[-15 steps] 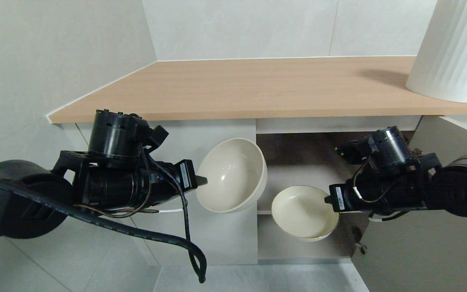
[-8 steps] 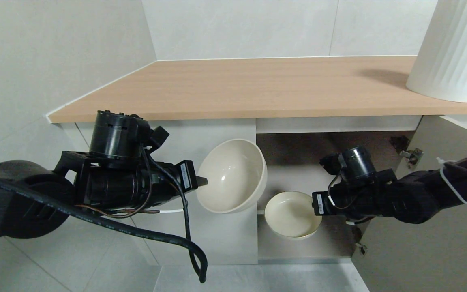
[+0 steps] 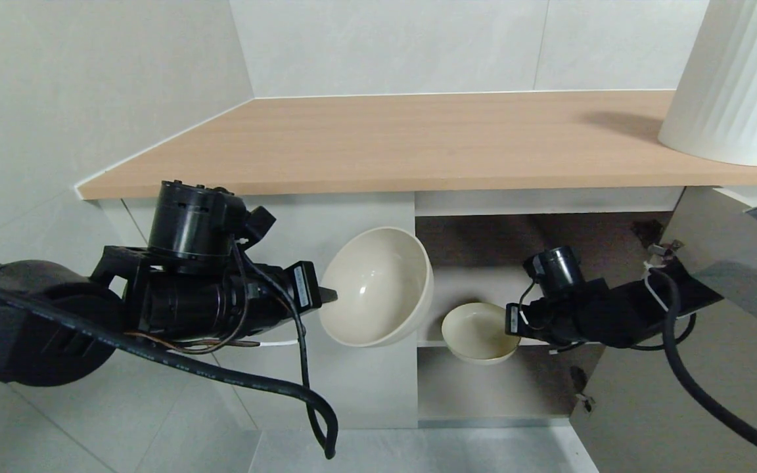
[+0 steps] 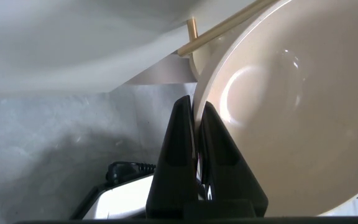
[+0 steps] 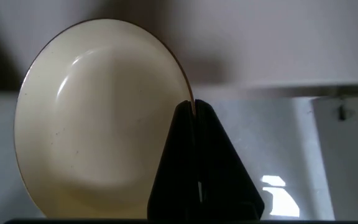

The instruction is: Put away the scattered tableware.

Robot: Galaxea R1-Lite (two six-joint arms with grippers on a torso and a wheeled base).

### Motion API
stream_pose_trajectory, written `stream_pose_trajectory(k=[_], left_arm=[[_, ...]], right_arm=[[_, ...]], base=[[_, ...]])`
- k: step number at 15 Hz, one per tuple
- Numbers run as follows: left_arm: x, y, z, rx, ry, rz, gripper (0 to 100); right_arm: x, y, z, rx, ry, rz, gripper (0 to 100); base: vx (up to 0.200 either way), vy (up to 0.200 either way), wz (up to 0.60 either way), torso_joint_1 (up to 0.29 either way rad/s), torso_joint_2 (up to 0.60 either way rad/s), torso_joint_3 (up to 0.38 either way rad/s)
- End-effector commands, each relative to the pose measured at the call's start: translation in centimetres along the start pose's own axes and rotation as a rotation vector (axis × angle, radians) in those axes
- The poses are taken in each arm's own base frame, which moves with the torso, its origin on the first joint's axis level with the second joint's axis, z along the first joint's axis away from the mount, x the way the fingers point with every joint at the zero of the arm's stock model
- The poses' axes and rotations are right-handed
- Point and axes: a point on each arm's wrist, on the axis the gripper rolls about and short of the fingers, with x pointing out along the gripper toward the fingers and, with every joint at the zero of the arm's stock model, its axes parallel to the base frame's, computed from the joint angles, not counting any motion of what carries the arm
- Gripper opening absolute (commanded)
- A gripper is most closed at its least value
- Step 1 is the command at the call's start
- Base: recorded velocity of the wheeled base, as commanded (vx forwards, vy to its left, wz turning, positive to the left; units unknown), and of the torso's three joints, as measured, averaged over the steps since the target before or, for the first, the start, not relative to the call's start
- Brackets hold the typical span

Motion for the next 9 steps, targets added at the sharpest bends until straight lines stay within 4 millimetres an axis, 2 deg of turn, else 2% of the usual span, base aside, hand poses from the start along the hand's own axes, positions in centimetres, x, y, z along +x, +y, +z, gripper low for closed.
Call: stream_pose_trajectory(k=[1, 3, 9], left_arm=[[0.1, 0.1, 0.0, -0.001, 0.002, 0.002, 0], [0.1, 0.0, 0.0, 0.0, 0.003, 0.001, 0], [0.1, 0.0, -0.1, 0.001, 0.005, 0.001, 0]], right_arm=[[2.2, -1.0, -0.3, 0.016, 0.008, -0.042, 0], [4.5, -1.8, -0.3, 0.05, -0.051, -0.094, 0], [7.0, -3.0, 0.6, 0.113, -0.111, -0.153, 0]], base=[[0.0, 0.0, 0.0, 0.0, 0.0, 0.0], [0.0, 0.0, 0.0, 0.0, 0.0, 0.0], [0.0, 0.0, 0.0, 0.0, 0.0, 0.0]])
